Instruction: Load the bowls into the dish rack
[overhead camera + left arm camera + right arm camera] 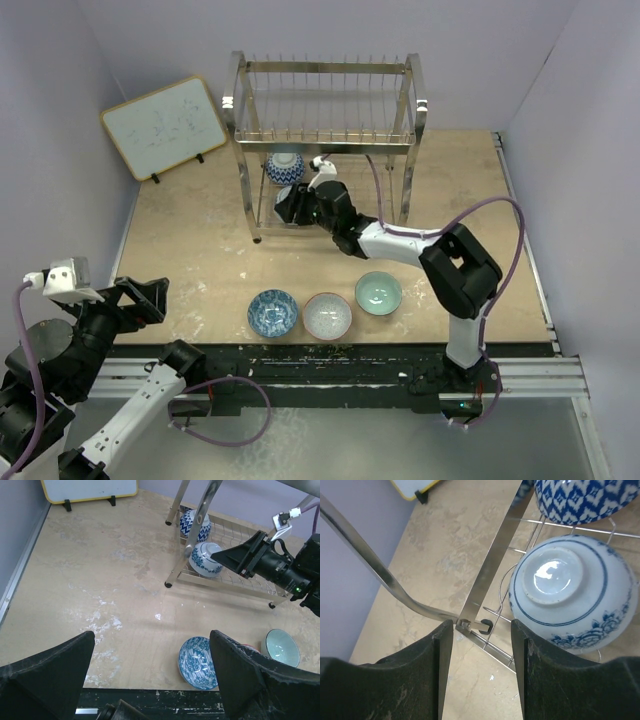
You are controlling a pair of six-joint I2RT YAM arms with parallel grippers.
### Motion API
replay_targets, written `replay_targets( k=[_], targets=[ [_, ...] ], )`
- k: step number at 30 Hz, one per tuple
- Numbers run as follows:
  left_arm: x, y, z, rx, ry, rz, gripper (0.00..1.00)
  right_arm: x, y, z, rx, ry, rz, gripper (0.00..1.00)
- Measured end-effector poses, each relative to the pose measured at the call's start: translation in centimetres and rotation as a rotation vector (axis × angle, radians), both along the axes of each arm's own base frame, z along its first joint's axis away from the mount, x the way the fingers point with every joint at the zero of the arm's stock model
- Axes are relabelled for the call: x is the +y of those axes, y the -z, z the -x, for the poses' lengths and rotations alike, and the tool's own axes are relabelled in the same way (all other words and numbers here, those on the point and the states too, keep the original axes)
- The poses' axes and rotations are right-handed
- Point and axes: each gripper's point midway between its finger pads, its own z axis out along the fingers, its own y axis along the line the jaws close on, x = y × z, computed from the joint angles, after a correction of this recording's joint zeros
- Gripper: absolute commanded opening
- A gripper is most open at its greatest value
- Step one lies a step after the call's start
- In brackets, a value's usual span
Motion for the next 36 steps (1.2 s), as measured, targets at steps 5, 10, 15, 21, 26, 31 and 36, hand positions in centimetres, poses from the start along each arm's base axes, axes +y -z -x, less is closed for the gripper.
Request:
replay_targets(
  k=[5,10,15,21,26,31,36],
  targets=[
    [0.0,0.1,0.0,0.003,0.0,-0.001,0.99,1.4,2.3,0.0,0.028,-0.066,0.025,0.52],
    [-0.1,0.4,-0.1,0.01,0.0,-0.005,0.99,1.4,4.0,0.0,0.048,-0.068,0.052,0.52],
    [-0.1,0.4,-0.2,0.013,-0.001,-0.007,0.99,1.6,3.6,-0.5,0.032,-0.059,0.049,0.52],
    [0.0,0.5,-0.2,0.013,-0.004,-0.008,0.99,0.4,3.4,-1.9,0.018,0.045,0.055,0.51],
    [0.1,0.5,-0.2,0.013,-0.009,-0.009,0.99,-1.5,3.7,-3.4,0.017,0.156,0.071,0.51],
    [0.1,0.6,-0.2,0.017,-0.011,-0.012,0.99,-3.9,4.0,-5.1,0.012,0.256,0.099,0.51],
    [0.1,0.7,-0.2,0.018,-0.012,-0.013,0.99,-7.4,4.7,-6.8,0.018,0.385,0.154,0.5]
  ],
)
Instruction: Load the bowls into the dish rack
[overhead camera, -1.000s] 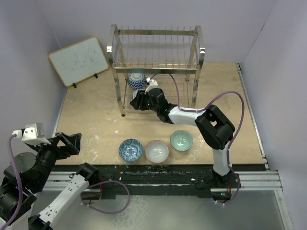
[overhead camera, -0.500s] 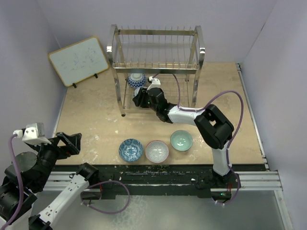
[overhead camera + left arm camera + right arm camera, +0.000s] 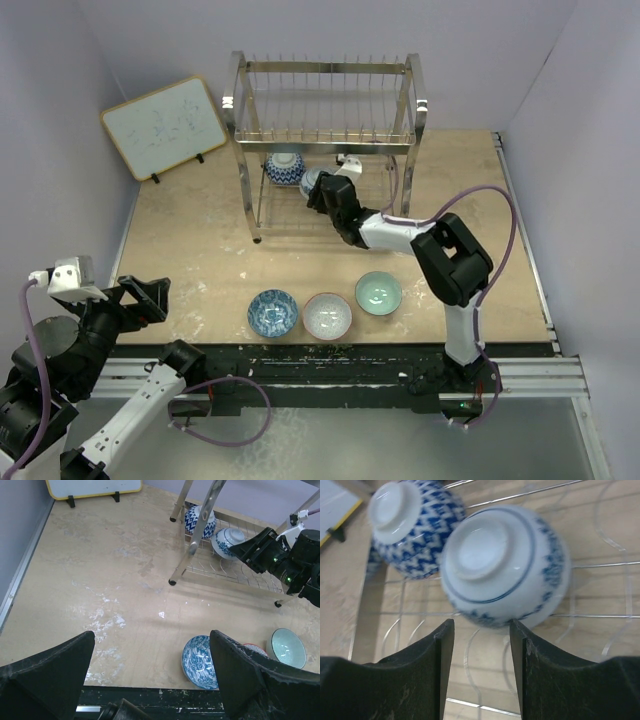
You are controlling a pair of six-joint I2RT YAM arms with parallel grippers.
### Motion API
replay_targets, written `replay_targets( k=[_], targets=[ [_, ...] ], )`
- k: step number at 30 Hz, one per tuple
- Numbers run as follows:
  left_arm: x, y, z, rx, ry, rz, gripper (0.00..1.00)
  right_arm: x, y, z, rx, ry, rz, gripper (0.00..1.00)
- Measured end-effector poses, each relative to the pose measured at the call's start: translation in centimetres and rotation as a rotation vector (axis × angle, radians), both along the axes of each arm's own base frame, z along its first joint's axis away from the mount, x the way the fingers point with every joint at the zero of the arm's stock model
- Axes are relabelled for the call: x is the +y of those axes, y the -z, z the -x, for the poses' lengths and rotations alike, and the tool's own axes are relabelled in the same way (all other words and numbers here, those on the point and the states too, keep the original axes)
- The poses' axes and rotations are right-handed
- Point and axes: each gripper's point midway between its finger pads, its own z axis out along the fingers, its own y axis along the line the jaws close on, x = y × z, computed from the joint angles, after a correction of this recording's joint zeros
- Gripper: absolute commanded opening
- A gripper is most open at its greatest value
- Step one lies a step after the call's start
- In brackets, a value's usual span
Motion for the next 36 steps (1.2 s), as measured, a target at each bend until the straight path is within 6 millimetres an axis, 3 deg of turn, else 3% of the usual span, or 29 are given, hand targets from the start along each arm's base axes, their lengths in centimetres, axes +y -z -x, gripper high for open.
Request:
replay_targets(
  k=[6,13,16,21,27,32,36],
  targets=[
    [0.0,0.3,-0.1,0.009,0.0,-0.005,0.99,-3.6,0.4,-1.7,0.012,0.116,0.052,0.5],
    [-0.1,0.4,-0.1,0.012,0.0,-0.007,0.99,-4.2,0.7,-1.1,0.0,0.08,0.075,0.49],
    [-0.1,0.4,-0.1,0.012,0.0,-0.007,0.99,-3.6,0.2,0.1,-0.005,0.009,0.046,0.49],
    [-0.1,0.3,-0.2,0.008,0.0,-0.005,0.99,-0.5,-1.6,0.6,-0.045,-0.144,-0.044,0.49],
    [-0.1,0.3,-0.2,0.008,0.0,-0.005,0.99,2.9,-3.4,-1.0,-0.085,-0.238,-0.107,0.49],
    [-0.1,0.3,-0.2,0.009,-0.001,-0.005,0.99,4.1,-2.4,-2.6,-0.081,-0.254,-0.111,0.49],
    [0.0,0.3,-0.2,0.008,-0.004,-0.006,0.99,3.6,-0.5,-3.5,-0.046,-0.236,-0.092,0.49]
  ],
)
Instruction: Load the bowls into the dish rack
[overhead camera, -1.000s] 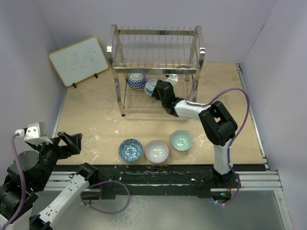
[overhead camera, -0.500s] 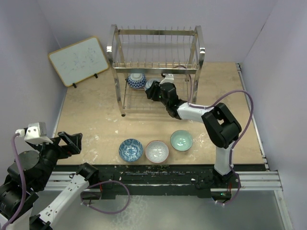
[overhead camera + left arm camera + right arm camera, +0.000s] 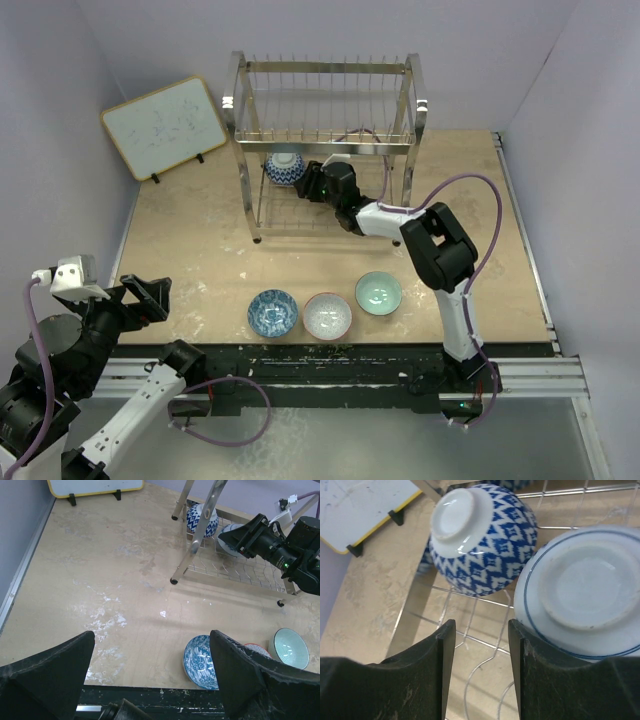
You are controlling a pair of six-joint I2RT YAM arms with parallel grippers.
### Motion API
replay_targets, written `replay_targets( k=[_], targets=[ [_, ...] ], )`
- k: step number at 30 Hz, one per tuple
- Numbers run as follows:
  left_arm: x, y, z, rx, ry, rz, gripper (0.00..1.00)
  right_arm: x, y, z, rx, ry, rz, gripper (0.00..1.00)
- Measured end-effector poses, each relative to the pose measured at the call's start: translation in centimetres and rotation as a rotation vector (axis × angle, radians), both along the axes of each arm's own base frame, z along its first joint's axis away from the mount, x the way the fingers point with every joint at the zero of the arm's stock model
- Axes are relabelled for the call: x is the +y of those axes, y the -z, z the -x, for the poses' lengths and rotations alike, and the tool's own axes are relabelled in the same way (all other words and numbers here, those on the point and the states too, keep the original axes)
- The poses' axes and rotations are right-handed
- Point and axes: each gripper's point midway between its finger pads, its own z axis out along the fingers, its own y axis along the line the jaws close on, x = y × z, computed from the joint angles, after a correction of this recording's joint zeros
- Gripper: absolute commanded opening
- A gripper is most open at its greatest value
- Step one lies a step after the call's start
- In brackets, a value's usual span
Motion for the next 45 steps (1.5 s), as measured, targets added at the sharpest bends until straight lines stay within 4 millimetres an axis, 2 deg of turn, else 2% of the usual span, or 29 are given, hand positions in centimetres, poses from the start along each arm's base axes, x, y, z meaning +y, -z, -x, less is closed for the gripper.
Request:
replay_targets(
  k=[5,12,22,29,35,40,45],
  targets=[
    [0.0,0.0,0.0,0.0,-0.001,0.0,0.99,-2.1,1.3,-1.2,0.021,0.073,0.045,0.49],
    [0.1,0.0,0.0,0.0,-0.003,0.0,0.99,-6.9,2.2,-3.3,0.034,0.236,0.127,0.49],
    [0.1,0.0,0.0,0.0,-0.003,0.0,0.99,-11.6,3.3,-4.4,0.058,0.391,0.216,0.48],
    [0.1,0.0,0.0,-0.001,-0.004,-0.001,0.99,-12.4,2.9,-3.8,0.062,0.418,0.229,0.49],
    [0.0,0.0,-0.1,0.002,-0.004,-0.002,0.99,-12.9,1.4,-2.9,0.037,0.389,0.252,0.5],
    [0.0,0.0,-0.2,0.005,-0.004,-0.004,0.99,-10.9,-1.5,-1.6,-0.005,0.314,0.233,0.52],
    [0.0,0.0,-0.2,0.005,-0.004,-0.003,0.99,-7.8,-3.2,2.2,-0.026,0.219,0.216,0.57]
  ],
)
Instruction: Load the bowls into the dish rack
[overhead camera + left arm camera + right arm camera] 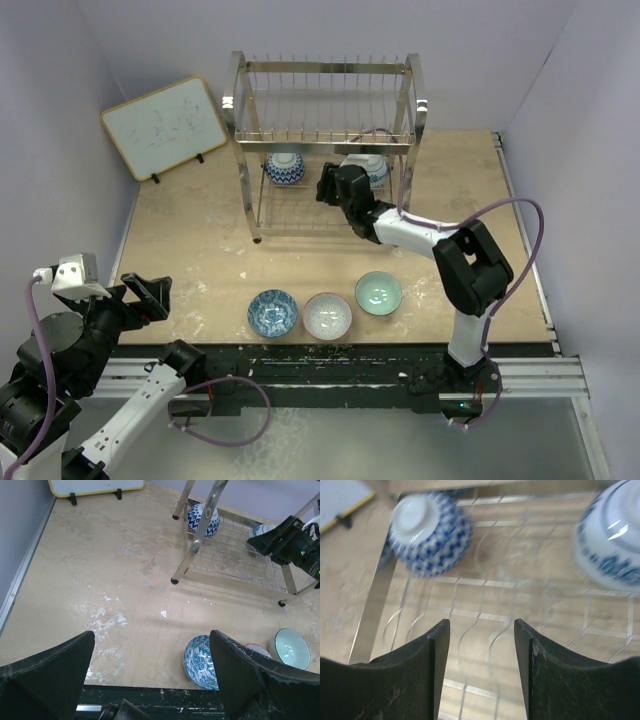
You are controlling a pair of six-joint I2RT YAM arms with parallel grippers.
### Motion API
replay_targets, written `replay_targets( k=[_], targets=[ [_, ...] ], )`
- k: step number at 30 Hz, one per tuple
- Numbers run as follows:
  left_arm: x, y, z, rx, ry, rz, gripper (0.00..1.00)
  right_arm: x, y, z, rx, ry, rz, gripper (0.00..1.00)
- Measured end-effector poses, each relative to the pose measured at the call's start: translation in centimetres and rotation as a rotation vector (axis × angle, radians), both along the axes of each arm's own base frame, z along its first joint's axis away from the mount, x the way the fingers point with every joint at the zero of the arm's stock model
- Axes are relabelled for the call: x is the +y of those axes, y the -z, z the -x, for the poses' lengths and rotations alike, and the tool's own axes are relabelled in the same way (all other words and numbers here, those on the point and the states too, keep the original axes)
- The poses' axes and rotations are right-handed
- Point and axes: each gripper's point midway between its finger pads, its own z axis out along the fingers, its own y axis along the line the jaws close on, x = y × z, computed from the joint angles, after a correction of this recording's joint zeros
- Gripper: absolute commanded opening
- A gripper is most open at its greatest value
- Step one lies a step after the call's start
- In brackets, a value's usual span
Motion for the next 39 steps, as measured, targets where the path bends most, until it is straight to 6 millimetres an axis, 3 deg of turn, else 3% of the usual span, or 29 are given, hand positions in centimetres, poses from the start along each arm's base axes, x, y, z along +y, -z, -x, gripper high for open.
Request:
replay_targets(
  k=[4,8,12,16,19,28,34,39],
  targets=[
    [0.0,0.0,0.0,0.0,0.0,0.002,0.99,3.1,0.8,5.2,0.035,-0.106,0.014,0.59],
    [0.0,0.0,0.0,-0.001,0.0,0.002,0.99,4.5,1.8,11.8,0.087,-0.206,0.034,0.61],
    [-0.1,0.0,0.0,-0.001,0.004,0.005,0.99,4.3,1.1,18.1,0.117,-0.281,0.038,0.68],
    [-0.2,-0.3,0.0,-0.009,0.01,0.011,0.99,3.7,-0.5,23.1,0.124,-0.321,0.018,0.7],
    [-0.4,-0.4,0.0,-0.014,0.02,0.017,0.99,2.4,-0.4,26.4,0.174,-0.319,0.029,0.69],
    [-0.9,-0.7,-0.1,-0.024,0.043,0.03,0.99,-4.7,3.9,29.0,0.333,-0.126,0.133,0.61],
    [-1.2,-0.7,0.0,-0.023,0.06,0.034,0.99,-5.9,5.5,29.0,0.37,-0.037,0.155,0.59],
    [-1.4,-1.0,-0.1,-0.031,0.07,0.041,0.99,-6.4,8.2,28.9,0.411,0.011,0.228,0.55]
  ],
)
